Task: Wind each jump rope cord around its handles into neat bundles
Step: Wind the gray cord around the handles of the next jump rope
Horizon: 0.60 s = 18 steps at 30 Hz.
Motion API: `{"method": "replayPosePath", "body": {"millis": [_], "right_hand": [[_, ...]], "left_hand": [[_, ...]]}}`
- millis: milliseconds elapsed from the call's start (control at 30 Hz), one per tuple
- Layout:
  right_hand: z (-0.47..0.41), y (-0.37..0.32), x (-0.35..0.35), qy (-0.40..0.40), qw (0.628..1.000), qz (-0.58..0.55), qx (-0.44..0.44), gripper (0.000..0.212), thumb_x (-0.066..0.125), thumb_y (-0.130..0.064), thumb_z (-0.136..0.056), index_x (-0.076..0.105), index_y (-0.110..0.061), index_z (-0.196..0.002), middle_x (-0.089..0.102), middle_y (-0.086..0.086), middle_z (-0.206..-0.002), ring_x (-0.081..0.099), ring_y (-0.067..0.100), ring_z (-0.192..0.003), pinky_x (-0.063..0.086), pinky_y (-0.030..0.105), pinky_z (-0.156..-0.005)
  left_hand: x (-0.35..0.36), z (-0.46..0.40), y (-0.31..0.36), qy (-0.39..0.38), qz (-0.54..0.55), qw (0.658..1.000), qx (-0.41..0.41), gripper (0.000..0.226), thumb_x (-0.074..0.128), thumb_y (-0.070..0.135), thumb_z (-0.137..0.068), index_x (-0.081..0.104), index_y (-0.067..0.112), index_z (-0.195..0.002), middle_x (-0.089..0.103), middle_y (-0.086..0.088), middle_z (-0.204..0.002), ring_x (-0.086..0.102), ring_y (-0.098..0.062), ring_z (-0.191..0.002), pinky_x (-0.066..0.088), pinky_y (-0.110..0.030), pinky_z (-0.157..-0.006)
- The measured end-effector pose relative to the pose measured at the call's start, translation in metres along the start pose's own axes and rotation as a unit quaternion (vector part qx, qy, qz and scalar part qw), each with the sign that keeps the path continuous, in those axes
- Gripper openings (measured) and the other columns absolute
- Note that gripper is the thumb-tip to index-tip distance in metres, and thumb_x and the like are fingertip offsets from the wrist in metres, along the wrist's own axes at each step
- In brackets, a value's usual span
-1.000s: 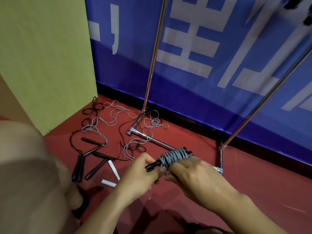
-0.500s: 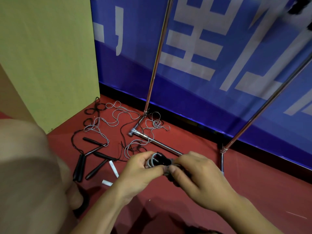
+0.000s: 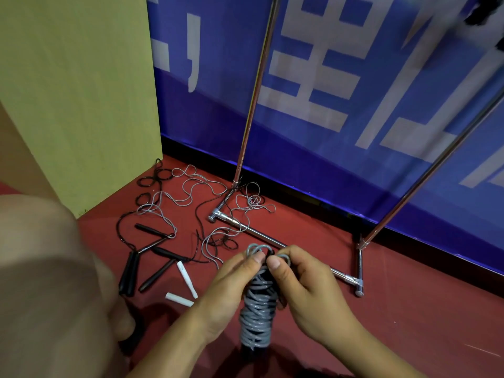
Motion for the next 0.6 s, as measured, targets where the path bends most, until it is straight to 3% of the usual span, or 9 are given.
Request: {"method": "replayPosePath", "body": {"millis": [133, 233, 333, 433, 533, 600], "right_hand": [[-0.001, 0.012, 0.001, 0.010, 0.997, -0.049, 0.056, 0.033, 0.061, -0.056, -0.089, 0.062, -0.024, -0.081, 0.060, 0.004, -0.056, 0.055, 0.022, -0.050, 0.048, 0.043, -0.053], [-0.004, 0.020, -0.002, 0.022, 0.991, -0.086, 0.102, 0.030, 0.068, -0.044, -0.084, 0.062, -0.016, -0.076, 0.060, 0.003, -0.052, 0.057, 0.015, -0.047, 0.047, 0.033, -0.051], [-0.007, 0.021, -0.008, 0.030, 0.992, -0.042, 0.111, 0.033, 0.072, -0.042, -0.079, 0.061, -0.011, -0.073, 0.061, 0.006, -0.050, 0.057, 0.014, -0.046, 0.044, 0.026, -0.050], [-0.008, 0.021, -0.010, 0.021, 0.994, 0.018, 0.103, 0.034, 0.070, -0.045, -0.082, 0.063, -0.012, -0.073, 0.064, 0.007, -0.055, 0.053, 0.008, -0.047, 0.043, 0.025, -0.052], [-0.008, 0.016, -0.011, 0.010, 0.994, 0.087, 0.059, 0.037, 0.059, -0.052, -0.088, 0.061, -0.018, -0.075, 0.064, 0.005, -0.061, 0.049, 0.004, -0.051, 0.041, 0.025, -0.053], [-0.007, 0.016, -0.010, -0.006, 0.989, 0.142, 0.026, 0.047, 0.045, -0.063, -0.092, 0.058, -0.021, -0.078, 0.062, 0.001, -0.064, 0.054, 0.009, -0.056, 0.045, 0.031, -0.058]], "left_hand": [[0.001, -0.001, -0.002, 0.013, 0.028, 0.999, -0.012, 0.035, 0.051, 0.038, -0.094, 0.074, 0.012, -0.103, 0.067, -0.033, -0.105, 0.066, -0.038, -0.092, 0.056, -0.053, -0.086], [-0.002, -0.002, -0.007, 0.025, -0.010, 0.999, -0.026, 0.039, 0.045, 0.042, -0.097, 0.073, 0.018, -0.109, 0.067, -0.031, -0.112, 0.065, -0.046, -0.102, 0.049, -0.062, -0.096], [-0.009, -0.001, -0.012, 0.044, -0.084, 0.995, -0.034, 0.032, 0.045, 0.046, -0.100, 0.074, 0.034, -0.108, 0.074, -0.009, -0.111, 0.070, -0.029, -0.106, 0.050, -0.055, -0.100], [-0.010, 0.000, -0.017, 0.038, -0.129, 0.990, -0.052, 0.026, 0.048, 0.044, -0.095, 0.072, 0.043, -0.106, 0.075, -0.003, -0.107, 0.070, -0.018, -0.097, 0.052, -0.054, -0.095], [-0.004, 0.004, -0.010, 0.022, -0.180, 0.982, -0.047, 0.037, 0.042, 0.029, -0.105, 0.066, 0.059, -0.104, 0.070, 0.023, -0.114, 0.061, 0.005, -0.113, 0.044, -0.031, -0.104], [-0.002, 0.007, -0.008, 0.011, -0.211, 0.976, -0.052, 0.038, 0.042, 0.028, -0.105, 0.061, 0.061, -0.108, 0.067, 0.029, -0.116, 0.055, 0.011, -0.116, 0.040, -0.026, -0.104]]}}
Point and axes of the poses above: each hand's wrist, its own z-axis away from the middle knuckle, its own x-axis out of the palm, y = z × x, the point moved 9 cm from there along -z, towards the middle knuckle
